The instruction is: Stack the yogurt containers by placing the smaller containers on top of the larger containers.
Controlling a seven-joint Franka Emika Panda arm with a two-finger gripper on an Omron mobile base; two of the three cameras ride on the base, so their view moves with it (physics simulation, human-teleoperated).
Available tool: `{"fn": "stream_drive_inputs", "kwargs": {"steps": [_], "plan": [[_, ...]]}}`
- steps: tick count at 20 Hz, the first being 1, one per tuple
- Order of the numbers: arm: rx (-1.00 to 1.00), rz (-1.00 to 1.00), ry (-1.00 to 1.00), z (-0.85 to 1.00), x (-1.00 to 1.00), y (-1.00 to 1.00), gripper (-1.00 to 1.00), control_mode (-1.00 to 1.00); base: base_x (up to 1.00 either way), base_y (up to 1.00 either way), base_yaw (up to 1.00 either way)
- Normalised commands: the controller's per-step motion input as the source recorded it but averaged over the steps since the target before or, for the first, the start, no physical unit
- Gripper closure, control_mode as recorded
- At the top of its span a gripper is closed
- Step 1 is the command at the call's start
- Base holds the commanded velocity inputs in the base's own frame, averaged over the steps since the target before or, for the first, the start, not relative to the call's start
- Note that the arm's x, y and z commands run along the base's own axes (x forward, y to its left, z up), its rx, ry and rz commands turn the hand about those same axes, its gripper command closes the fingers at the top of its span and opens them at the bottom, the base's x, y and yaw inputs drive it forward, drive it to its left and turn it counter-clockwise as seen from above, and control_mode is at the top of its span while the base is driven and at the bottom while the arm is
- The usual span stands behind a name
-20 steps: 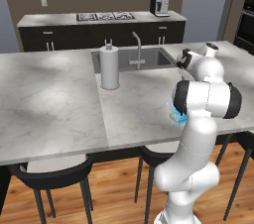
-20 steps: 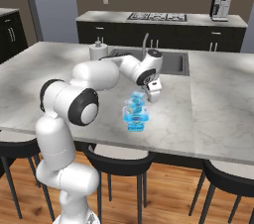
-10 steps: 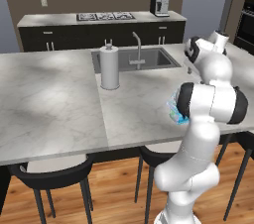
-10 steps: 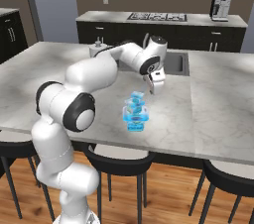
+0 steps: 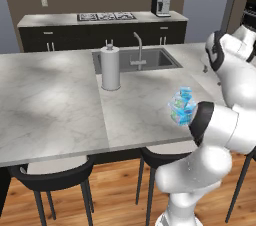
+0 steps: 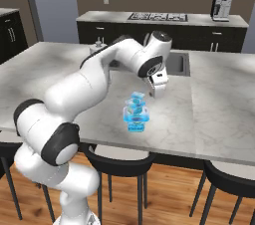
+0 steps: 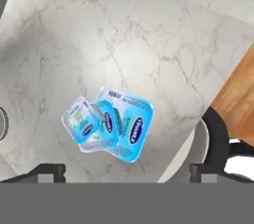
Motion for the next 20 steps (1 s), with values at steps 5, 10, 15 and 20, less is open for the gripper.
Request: {"fn": "stream_drive_inputs", "kwargs": {"steps": [5,10,15,20], "plan": [[0.00,0.09,-0.23,0.33,-1.00,0.00,-1.00,-1.00,0.00,0.00,0.00],[0.00,0.08,-0.26,0.36,-1.00,-0.04,-1.00,-1.00,0.00,0.00,0.00],[0.02,0.07,-0.33,0.30,-0.90,-0.38,-1.00,-1.00,0.00,0.00,0.00],[0.01,0.01,-0.26,0.14,-0.75,-0.70,-1.00,-1.00,0.00,0.00,0.00]]}}
